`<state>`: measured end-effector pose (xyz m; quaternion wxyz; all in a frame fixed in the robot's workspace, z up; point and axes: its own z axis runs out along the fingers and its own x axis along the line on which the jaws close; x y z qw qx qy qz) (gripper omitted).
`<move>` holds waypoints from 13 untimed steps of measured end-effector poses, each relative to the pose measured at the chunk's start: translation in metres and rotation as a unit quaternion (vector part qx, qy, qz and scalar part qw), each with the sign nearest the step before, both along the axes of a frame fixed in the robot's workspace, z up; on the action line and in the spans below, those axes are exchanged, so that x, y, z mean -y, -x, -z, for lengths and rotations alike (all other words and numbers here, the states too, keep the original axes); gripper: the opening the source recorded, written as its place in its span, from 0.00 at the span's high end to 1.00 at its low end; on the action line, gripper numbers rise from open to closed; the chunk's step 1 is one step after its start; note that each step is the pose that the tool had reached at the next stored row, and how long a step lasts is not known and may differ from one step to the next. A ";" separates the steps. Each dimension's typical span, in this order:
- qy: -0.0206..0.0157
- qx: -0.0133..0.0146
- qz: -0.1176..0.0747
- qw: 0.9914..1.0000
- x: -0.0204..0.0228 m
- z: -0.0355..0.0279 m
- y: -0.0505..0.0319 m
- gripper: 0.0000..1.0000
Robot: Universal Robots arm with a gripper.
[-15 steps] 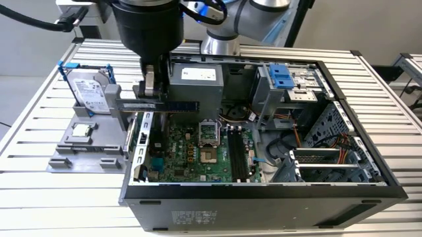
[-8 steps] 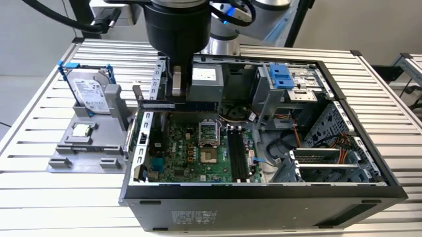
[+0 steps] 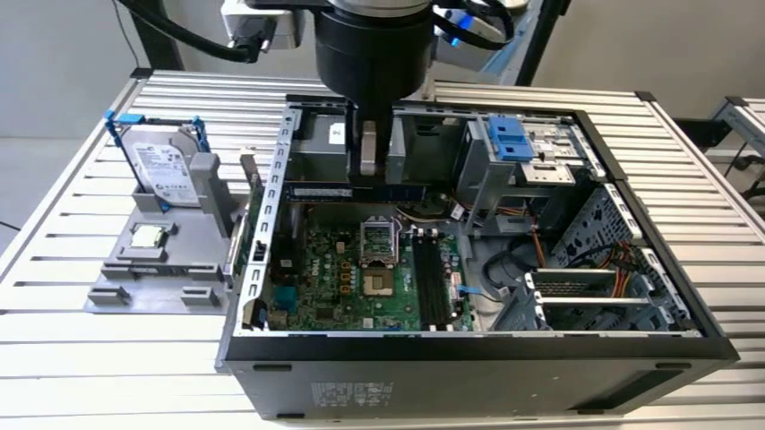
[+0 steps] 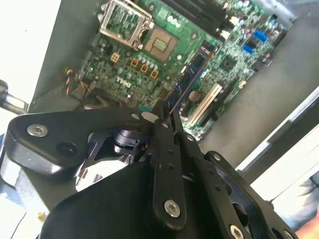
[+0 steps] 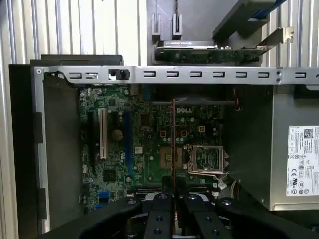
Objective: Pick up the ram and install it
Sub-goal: 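Pick up the ram and move it above insertion slot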
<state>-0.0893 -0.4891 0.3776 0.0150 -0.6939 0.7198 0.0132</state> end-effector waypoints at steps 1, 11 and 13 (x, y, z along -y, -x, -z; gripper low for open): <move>0.000 0.000 0.000 1.000 0.0000 0.0000 -0.0046 1.00; 0.000 0.000 0.000 1.000 0.0000 0.0000 -0.0495 1.00; 0.000 0.000 0.000 1.000 0.0000 0.0000 -0.0581 1.00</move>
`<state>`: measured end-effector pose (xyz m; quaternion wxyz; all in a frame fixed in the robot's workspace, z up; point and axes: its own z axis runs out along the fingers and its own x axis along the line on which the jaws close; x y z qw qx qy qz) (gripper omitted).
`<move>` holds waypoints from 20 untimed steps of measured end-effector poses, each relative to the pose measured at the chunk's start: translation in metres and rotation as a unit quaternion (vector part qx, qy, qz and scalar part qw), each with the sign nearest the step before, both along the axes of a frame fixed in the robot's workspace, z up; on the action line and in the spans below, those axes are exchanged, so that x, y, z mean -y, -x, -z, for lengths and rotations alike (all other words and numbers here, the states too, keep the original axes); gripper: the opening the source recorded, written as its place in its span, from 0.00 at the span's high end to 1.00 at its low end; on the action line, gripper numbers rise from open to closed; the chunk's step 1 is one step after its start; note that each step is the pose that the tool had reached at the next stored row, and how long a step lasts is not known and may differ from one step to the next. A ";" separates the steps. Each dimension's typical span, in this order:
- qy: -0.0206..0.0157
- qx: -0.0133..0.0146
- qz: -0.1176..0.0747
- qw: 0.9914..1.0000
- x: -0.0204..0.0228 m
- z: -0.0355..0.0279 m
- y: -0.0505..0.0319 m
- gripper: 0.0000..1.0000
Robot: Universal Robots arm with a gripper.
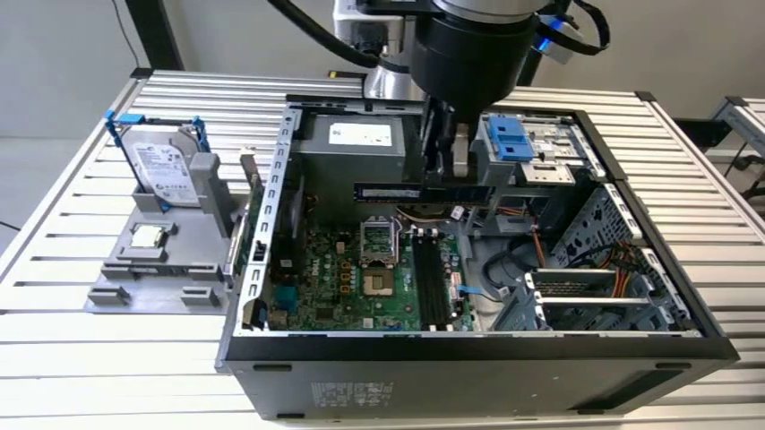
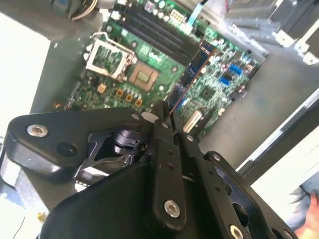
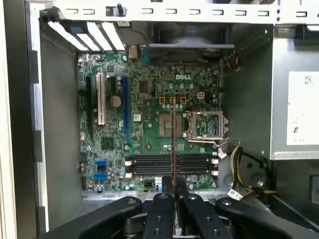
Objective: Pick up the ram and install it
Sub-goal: 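Pick up the ram and move it above insertion slot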
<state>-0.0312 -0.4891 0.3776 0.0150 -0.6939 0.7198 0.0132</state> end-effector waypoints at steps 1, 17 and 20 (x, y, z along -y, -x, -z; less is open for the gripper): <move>0.000 0.000 0.000 1.000 0.0000 0.0000 -0.0041 1.00; 0.000 0.000 0.005 1.000 0.0000 0.0000 -0.0659 1.00; 0.000 0.000 0.013 1.000 -0.0001 0.0000 -0.0684 1.00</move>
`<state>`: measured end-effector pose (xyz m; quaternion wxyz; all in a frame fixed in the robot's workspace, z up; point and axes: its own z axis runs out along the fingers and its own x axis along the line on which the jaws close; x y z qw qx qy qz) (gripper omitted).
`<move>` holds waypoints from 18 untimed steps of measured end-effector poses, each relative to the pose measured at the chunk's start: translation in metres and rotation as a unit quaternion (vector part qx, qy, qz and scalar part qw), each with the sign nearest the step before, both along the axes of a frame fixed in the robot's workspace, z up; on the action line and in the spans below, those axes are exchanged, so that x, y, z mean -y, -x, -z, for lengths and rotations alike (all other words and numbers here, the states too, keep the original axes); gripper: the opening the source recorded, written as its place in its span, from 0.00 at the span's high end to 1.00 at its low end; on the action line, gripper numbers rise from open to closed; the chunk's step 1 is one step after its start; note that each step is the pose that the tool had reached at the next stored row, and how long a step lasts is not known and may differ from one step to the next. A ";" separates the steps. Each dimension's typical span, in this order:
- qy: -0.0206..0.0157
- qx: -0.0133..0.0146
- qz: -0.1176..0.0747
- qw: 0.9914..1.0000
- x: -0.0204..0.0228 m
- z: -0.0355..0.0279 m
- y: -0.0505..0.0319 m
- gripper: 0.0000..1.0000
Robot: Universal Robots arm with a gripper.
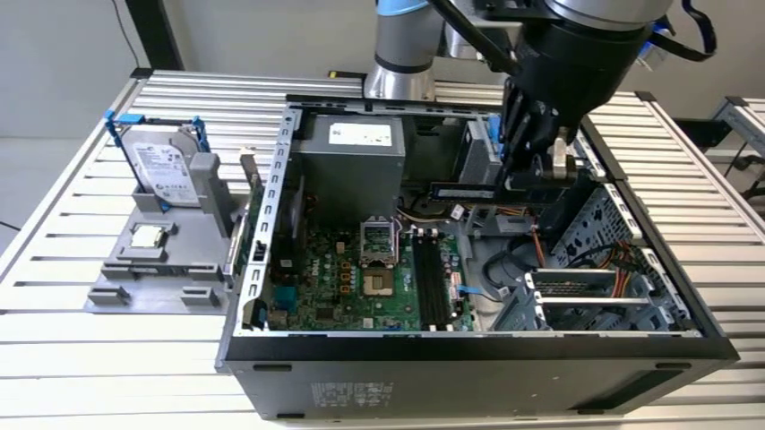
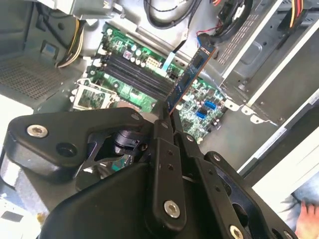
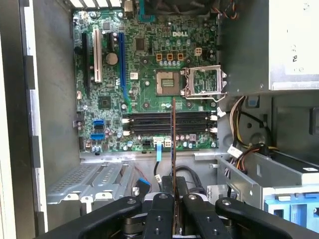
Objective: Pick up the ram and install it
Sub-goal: 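Pick up the ram and move it above insertion slot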
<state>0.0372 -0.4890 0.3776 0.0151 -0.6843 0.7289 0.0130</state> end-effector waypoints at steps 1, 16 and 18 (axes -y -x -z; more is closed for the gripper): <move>0.000 0.000 0.001 1.000 0.0000 0.0000 0.0000 1.00; 0.000 0.001 0.010 1.000 -0.0281 0.0007 -0.0001 1.00; 0.000 0.001 0.012 1.000 -0.0282 0.0007 -0.0001 1.00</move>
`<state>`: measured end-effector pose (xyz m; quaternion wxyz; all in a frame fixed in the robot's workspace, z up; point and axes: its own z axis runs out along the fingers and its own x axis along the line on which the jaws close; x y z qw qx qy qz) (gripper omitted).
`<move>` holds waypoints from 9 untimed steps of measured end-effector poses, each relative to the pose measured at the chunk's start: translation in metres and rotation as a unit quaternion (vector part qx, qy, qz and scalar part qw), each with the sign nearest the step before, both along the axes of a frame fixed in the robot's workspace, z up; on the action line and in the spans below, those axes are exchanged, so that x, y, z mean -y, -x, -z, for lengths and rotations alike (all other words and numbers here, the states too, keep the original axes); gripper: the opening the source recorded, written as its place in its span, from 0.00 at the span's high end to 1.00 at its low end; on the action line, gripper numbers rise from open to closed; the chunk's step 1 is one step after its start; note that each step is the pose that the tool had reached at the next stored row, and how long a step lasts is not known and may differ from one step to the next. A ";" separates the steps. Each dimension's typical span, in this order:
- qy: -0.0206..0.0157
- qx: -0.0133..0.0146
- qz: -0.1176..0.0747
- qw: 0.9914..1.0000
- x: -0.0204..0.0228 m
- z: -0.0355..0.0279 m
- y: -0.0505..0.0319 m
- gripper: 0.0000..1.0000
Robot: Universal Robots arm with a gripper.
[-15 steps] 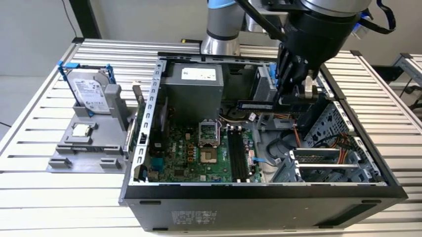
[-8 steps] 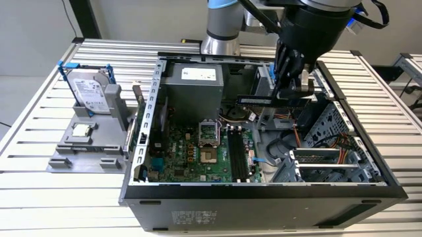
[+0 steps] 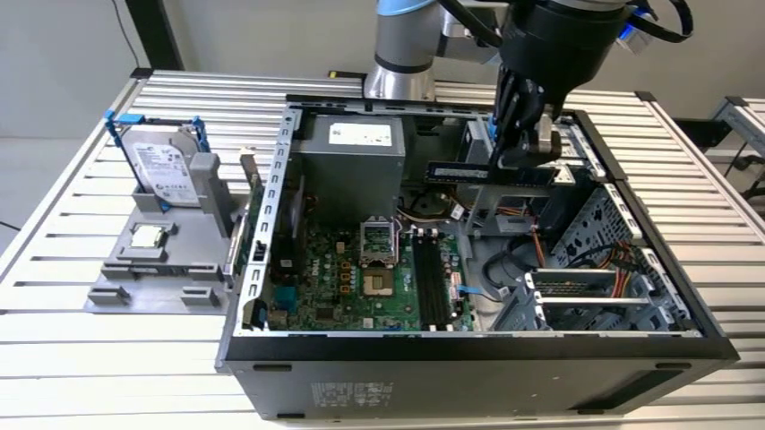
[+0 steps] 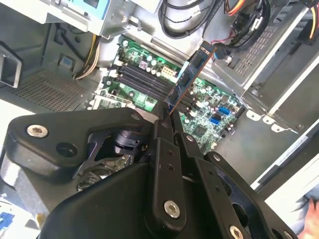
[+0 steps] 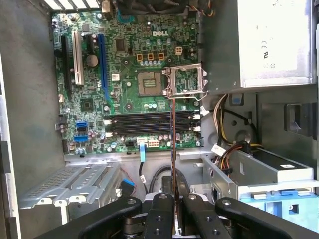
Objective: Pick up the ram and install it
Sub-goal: 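Pick up the ram and move it above insertion slot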
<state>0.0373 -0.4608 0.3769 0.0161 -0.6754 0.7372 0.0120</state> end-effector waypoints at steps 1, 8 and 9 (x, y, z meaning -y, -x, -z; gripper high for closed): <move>0.000 0.000 0.000 1.000 0.0000 0.0000 0.0000 1.00; 0.000 0.000 0.000 1.000 -0.0001 0.0000 0.0000 1.00; 0.000 0.000 0.000 1.000 -0.0001 0.0000 0.0001 1.00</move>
